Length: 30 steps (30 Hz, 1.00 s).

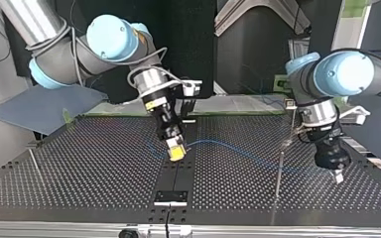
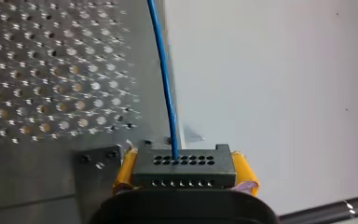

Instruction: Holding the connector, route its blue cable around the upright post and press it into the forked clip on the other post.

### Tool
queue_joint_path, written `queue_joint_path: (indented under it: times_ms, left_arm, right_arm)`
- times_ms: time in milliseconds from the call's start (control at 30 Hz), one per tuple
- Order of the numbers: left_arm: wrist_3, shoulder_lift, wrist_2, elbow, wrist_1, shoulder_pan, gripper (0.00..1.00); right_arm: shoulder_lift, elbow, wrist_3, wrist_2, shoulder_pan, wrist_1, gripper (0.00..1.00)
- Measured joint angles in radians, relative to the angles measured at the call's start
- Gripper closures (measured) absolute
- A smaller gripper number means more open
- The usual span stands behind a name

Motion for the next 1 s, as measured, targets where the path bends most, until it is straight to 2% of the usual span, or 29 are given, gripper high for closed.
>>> queue_joint_path:
  times_ms: [133,367,700,867,1000]
  left_arm:
    - [-0.006,-0.032,0.032,0.013,0.010,0.005,1.00]
    - [-0.021,-0.090,0.087,0.042,0.011,0.013,1.00]
    - [-0.051,-0.183,0.101,0.055,0.008,0.030,1.00]
    - [-0.067,-0.195,0.118,0.055,0.018,0.036,1.00]
    - [-0.100,-0.206,0.152,0.055,0.028,0.039,1.00]
  right_arm:
    - [0.032,-0.015,0.000,-0.016,-0.003,0.001,1.00]
    - [0.081,-0.032,0.004,-0.024,-0.009,-0.005,1.00]
    - [0.102,-0.034,0.005,-0.024,-0.023,-0.017,1.00]
    - [0.133,-0.034,0.005,-0.023,-0.026,-0.025,1.00]
    - [0.162,-0.034,0.005,-0.022,-0.027,-0.029,1.00]
